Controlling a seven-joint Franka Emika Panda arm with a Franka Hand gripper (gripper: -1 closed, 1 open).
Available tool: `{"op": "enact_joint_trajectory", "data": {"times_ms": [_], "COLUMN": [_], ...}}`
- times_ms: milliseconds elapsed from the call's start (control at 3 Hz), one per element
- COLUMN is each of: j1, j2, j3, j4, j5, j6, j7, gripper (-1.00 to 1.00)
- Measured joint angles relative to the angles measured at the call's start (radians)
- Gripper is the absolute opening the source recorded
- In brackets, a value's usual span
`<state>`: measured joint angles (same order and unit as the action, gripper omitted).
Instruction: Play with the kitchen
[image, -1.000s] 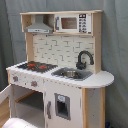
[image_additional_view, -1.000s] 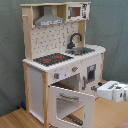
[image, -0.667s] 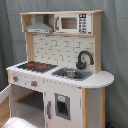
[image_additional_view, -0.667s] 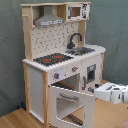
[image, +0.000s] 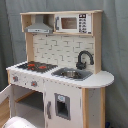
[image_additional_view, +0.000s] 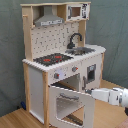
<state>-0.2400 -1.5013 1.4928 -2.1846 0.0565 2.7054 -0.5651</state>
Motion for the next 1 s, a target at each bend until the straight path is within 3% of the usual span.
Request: {"op": "enact_joint_trajectory", "data": {"times_ms": [1000], "j1": [-0.014], "j2": [-0.008], "j3": [0.101], "j4": [-0.003], "j5": [-0.003], "j6": [0.001], "j7": [0.363], "gripper": [1.00]}}
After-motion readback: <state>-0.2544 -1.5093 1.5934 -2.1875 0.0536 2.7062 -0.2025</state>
